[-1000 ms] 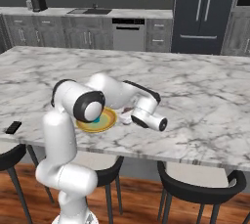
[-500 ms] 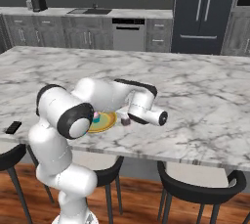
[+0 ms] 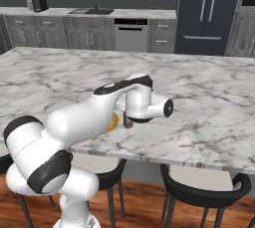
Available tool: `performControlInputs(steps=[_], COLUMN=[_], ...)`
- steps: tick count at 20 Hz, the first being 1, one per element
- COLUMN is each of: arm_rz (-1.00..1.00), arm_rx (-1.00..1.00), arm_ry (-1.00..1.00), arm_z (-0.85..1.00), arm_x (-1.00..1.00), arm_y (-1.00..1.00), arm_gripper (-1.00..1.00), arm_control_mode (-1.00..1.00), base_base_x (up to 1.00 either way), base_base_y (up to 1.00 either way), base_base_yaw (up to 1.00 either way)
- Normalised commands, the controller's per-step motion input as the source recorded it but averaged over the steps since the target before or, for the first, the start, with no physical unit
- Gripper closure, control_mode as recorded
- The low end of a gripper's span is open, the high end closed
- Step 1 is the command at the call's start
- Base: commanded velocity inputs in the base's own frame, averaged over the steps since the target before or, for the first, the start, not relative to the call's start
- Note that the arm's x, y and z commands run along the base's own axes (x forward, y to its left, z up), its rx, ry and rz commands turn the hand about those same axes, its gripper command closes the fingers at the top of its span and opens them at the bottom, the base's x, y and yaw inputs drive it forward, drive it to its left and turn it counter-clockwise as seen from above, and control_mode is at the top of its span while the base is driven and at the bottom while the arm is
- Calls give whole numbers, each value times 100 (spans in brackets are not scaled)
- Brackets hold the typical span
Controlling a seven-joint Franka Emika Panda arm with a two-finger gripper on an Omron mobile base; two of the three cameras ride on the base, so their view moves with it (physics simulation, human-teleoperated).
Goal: Take the cinnamon bottle from the cabinet and place it on the dining table, next to the plate with the cupcake. Then take the chocolate from the dining counter and place it on the cupcake plate.
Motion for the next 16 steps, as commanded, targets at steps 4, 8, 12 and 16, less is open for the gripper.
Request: performControlInputs(steps=[4,8,12,16], arm_rz=[0,0,0,0], arm_rx=[-6,-3,-14,-27], arm_ry=[5,16,27,33], arm_z=[100,100,84,29], arm_x=[-52,-45,-33,-19], arm_y=[68,100,100,100], arm_gripper=[-100,-100,-100,-100], arm_control_mode=[-100,-100,-100,-100], base_base_x=[0,0,0,0], base_base_y=[0,0,0,0], base_base_yaw=[0,0,0,0])
